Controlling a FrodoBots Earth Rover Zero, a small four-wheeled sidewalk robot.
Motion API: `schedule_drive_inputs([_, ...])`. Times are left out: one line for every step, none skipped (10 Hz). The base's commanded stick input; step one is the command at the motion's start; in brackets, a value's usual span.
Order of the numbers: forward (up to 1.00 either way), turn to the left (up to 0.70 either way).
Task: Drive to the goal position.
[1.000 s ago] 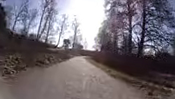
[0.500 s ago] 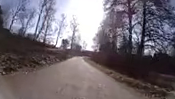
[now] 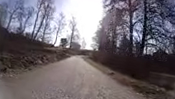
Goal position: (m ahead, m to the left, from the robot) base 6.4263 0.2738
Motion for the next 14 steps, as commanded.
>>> schedule_drive_inputs([1.0, 0.0])
schedule_drive_inputs([1.0, 0.0])
schedule_drive_inputs([1.0, 0.02])
schedule_drive_inputs([1.0, 0.17])
schedule_drive_inputs([1.0, 0.2])
schedule_drive_inputs([1.0, 0.01])
schedule_drive_inputs([1.0, 0.27])
schedule_drive_inputs([1.0, 0.27])
schedule_drive_inputs([1.0, 0.27])
schedule_drive_inputs([1.0, 0.27])
schedule_drive_inputs([1.0, 0.04])
schedule_drive_inputs([1.0, 0.07])
schedule_drive_inputs([1.0, 0.16])
schedule_drive_inputs([1.0, 0.25])
